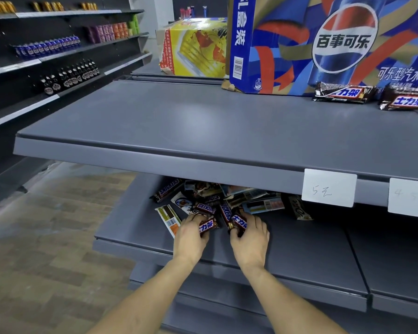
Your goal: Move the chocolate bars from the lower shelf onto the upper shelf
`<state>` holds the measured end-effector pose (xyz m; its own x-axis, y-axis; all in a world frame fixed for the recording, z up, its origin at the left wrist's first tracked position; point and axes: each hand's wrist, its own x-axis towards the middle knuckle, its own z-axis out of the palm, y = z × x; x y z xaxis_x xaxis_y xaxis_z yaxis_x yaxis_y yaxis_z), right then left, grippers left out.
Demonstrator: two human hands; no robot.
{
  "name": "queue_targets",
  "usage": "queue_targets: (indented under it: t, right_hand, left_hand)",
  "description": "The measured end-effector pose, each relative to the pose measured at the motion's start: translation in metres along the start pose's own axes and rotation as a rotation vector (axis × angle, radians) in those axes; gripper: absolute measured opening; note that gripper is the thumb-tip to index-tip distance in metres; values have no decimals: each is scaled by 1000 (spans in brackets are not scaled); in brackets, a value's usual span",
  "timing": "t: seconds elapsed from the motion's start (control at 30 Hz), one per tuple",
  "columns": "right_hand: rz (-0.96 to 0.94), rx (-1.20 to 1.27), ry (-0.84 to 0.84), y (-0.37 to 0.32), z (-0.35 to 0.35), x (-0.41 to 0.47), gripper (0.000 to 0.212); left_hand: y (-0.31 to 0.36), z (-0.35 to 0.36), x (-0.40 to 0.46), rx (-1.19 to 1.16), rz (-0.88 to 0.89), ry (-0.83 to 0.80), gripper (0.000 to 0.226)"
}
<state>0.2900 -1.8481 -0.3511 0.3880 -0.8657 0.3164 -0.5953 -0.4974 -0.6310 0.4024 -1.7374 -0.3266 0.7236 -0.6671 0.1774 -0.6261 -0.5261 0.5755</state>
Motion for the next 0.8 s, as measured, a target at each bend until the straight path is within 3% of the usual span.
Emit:
queue_targets:
  t: [0.23, 0.5, 0.8]
  right_hand:
    - [-5, 7, -3, -2, -2, -1, 43]
    - [-191, 12, -60, -4, -4, -5, 44]
    - [-101, 11, -113, -12, -5, -5, 44]
  left_hand:
    - [-2, -1, -2, 5, 26, -17, 37]
    - [-3, -2, -2, 47, 37, -55, 42]
    - [-1, -8, -1, 116, 69, -77, 42]
